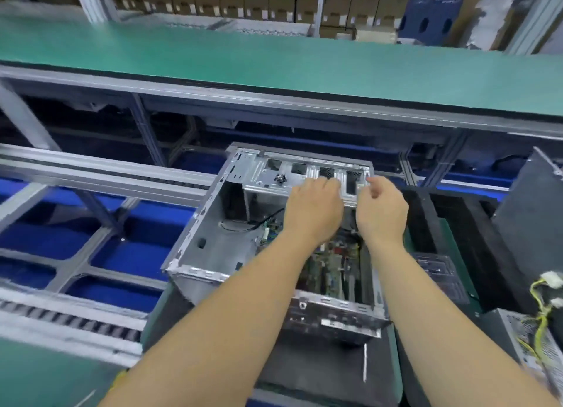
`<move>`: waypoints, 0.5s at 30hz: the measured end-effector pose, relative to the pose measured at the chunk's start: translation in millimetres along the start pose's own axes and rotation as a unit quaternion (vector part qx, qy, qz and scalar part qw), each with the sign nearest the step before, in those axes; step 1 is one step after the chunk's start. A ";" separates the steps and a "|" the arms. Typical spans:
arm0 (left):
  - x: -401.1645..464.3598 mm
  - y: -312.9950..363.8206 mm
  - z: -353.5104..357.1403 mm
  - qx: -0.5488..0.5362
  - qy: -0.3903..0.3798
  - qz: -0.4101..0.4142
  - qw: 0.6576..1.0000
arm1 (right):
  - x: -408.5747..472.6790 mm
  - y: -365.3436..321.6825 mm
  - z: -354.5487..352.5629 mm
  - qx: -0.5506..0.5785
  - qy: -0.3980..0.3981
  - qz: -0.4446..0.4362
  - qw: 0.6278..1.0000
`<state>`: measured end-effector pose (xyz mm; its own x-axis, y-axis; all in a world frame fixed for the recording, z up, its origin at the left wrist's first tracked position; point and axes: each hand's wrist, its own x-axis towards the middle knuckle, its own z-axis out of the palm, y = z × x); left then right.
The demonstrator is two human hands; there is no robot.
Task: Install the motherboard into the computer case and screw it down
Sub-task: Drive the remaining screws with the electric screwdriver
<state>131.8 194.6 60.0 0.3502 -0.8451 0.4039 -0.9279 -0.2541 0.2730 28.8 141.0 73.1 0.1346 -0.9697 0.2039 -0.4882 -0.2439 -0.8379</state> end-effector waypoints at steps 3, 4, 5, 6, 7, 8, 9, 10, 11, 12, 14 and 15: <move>-54.1 -71.4 -59.5 0.054 0.029 -0.087 0.994 | -71.1 -72.4 57.7 0.031 -0.024 -0.146 0.989; -79.7 -96.7 -78.5 0.069 0.031 -0.113 0.991 | -102.2 -93.5 82.2 0.043 -0.055 -0.182 0.981; -108.3 -123.3 -96.8 0.086 0.032 -0.132 0.987 | -135.9 -110.8 107.3 0.061 -0.089 -0.207 0.972; -140.4 -150.3 -113.9 0.105 0.032 -0.154 0.982 | -172.0 -124.4 131.2 0.084 -0.126 -0.222 0.963; -174.3 -177.8 -128.8 0.124 0.030 -0.185 0.975 | -209.0 -134.7 154.0 0.107 -0.165 -0.225 0.954; -208.9 -204.3 -141.2 0.136 0.026 -0.228 0.964 | -245.0 -141.0 175.1 0.122 -0.211 -0.221 0.944; -244.2 -228.7 -150.8 0.133 0.024 -0.280 0.950 | -279.1 -142.8 194.3 0.120 -0.265 -0.219 0.932; -280.8 -250.0 -157.5 0.123 0.020 -0.332 0.935 | -311.1 -139.8 212.2 0.097 -0.323 -0.223 0.915; -319.1 -267.9 -162.0 0.117 0.014 -0.379 0.918 | -342.0 -132.3 228.5 0.057 -0.384 -0.231 0.892; -356.1 -282.5 -164.3 0.118 0.007 -0.418 0.901 | -370.1 -122.9 242.8 0.011 -0.441 -0.237 0.866; -425.5 -301.2 -164.2 0.115 -0.003 -0.491 0.864 | -420.5 -103.4 263.0 -0.068 -0.523 -0.239 0.815; -457.1 -306.1 -162.1 0.098 -0.001 -0.529 0.843 | -444.4 -93.9 270.2 -0.103 -0.555 -0.244 0.789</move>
<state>276.4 734.9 -66.6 0.9949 -0.0984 0.0233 -0.1006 -0.9385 0.3303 247.8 598.4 -75.6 0.9656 -0.1798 -0.1880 -0.2600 -0.6921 -0.6734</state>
